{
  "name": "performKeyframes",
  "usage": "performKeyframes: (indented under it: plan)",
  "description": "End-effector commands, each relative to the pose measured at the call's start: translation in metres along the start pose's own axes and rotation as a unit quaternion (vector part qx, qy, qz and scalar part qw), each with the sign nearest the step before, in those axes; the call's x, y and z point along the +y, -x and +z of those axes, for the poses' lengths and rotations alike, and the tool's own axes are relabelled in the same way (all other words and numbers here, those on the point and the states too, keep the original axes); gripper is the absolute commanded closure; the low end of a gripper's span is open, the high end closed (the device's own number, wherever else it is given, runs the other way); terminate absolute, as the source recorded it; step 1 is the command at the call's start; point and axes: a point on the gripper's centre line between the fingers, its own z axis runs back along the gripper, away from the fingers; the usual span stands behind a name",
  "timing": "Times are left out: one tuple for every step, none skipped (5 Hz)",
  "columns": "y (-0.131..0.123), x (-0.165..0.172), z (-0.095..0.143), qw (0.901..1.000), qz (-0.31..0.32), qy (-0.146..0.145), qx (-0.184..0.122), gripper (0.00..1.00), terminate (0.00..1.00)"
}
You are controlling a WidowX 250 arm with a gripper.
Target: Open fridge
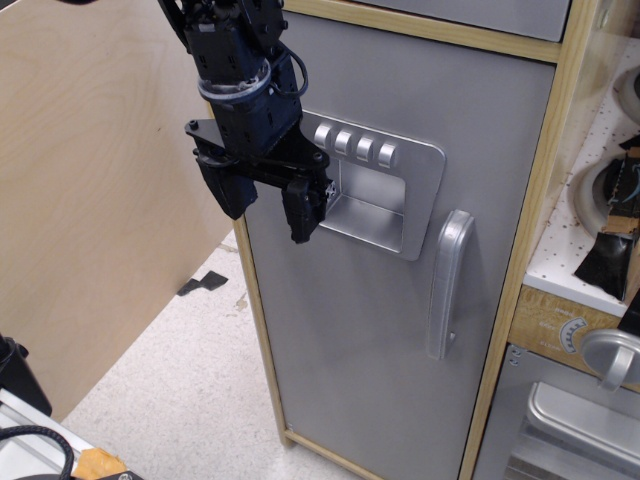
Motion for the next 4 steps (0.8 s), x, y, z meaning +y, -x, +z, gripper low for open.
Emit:
performKeyframes:
  plan:
    - [0.000,0.000,0.000,1.0000,0.000,0.000,0.000,0.00,0.00]
    - [-0.013,-0.026,-0.011,0.9997,0.015,0.020,-0.001,0.00,0.00]
    - [-0.022,-0.051,-0.025,0.9990,0.017,0.037,-0.017,0.00,0.00]
    - [-0.033,-0.069,-0.045,0.9979,0.010,0.049,-0.041,0.00,0.00]
